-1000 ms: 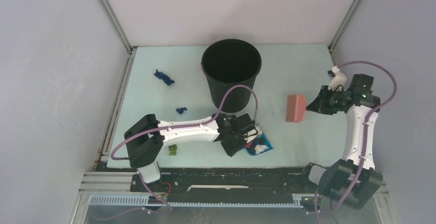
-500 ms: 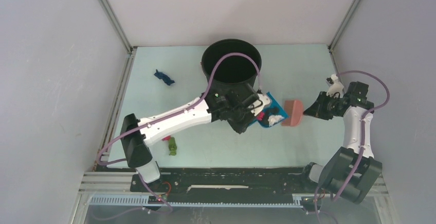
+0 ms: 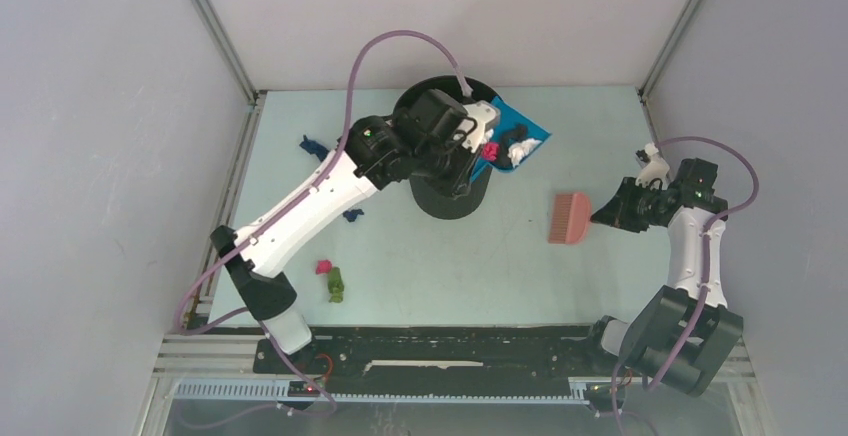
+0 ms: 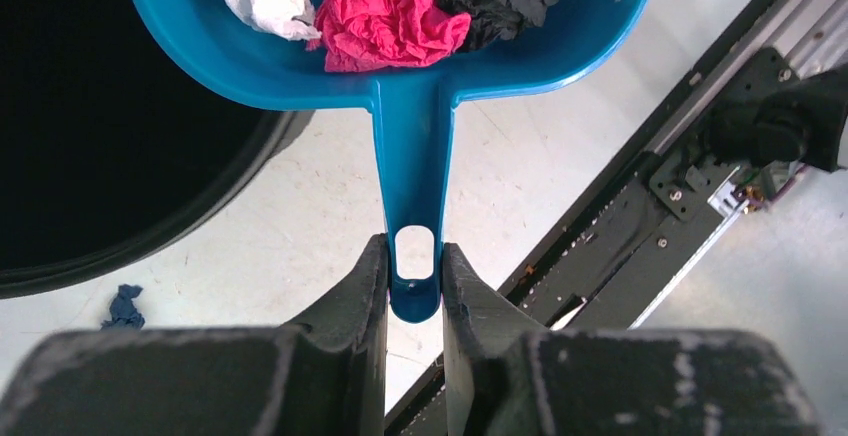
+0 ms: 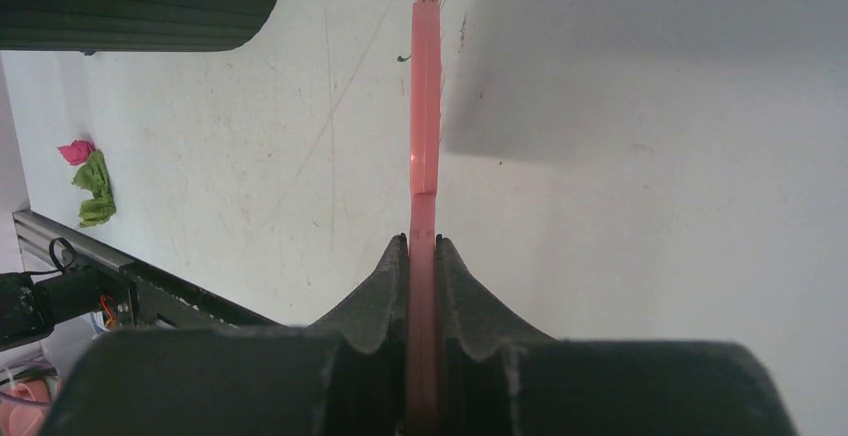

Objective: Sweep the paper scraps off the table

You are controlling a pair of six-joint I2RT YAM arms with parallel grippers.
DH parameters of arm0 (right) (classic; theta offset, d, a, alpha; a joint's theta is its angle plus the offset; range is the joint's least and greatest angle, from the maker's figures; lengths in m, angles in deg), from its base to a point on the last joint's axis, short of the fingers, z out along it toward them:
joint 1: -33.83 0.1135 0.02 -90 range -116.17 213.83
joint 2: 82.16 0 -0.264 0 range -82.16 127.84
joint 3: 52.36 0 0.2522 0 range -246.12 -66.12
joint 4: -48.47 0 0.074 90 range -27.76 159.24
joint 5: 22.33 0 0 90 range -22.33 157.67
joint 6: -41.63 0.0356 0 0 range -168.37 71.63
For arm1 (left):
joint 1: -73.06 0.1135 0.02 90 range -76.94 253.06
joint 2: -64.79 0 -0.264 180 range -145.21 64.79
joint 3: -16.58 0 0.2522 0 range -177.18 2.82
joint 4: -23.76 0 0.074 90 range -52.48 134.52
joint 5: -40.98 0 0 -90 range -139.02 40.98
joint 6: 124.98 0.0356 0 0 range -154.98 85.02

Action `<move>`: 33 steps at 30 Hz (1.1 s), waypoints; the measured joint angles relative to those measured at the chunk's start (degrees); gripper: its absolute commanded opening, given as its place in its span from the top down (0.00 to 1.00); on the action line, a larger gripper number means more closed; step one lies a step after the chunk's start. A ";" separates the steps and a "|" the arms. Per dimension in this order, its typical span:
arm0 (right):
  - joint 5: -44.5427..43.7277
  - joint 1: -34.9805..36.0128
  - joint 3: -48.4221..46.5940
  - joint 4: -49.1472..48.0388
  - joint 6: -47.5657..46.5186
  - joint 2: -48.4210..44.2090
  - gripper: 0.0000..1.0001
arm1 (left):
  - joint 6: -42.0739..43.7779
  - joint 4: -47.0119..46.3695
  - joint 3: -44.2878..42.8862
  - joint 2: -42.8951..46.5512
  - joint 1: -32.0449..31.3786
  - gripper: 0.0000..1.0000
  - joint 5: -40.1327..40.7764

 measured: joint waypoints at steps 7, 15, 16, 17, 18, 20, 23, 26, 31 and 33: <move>-0.15 0.15 0.00 -0.11 -0.15 0.00 1.00 | -4.17 0.11 -4.90 0.09 5.29 1.00 -1.99; -0.20 0.81 0.02 -0.11 -0.24 -0.02 1.00 | -12.63 -7.34 -1.88 2.75 13.22 1.00 -12.52; -0.20 0.94 0.02 -0.11 -0.26 -0.02 1.00 | -13.79 -8.94 -0.74 3.48 13.64 1.00 -14.01; -0.20 1.07 0.07 -0.15 -0.31 -0.07 1.00 | -15.10 -10.64 0.74 4.33 14.03 1.00 -15.56; -0.20 1.16 0.15 -0.15 -0.35 -0.13 1.00 | -16.46 -12.79 2.64 5.33 14.49 1.00 -17.03; -0.20 1.16 0.35 -0.13 -0.44 -0.33 1.00 | -20.31 -18.60 8.48 8.24 15.52 1.00 -20.63; -0.17 1.22 0.39 -0.17 -0.52 -0.57 1.00 | -26.67 -27.69 17.22 12.09 17.35 1.00 -24.65; -0.20 1.44 0.39 -0.15 -0.66 -0.61 1.00 | -32.98 -36.48 24.50 14.45 19.30 1.00 -27.23; -0.39 2.25 0.39 -0.17 -0.68 -0.61 1.00 | -44.96 -54.03 35.54 17.07 21.29 1.00 -30.32; -0.59 2.58 0.39 -0.17 -0.68 -0.61 1.00 | -50.71 -61.92 40.54 18.69 22.01 1.00 -30.62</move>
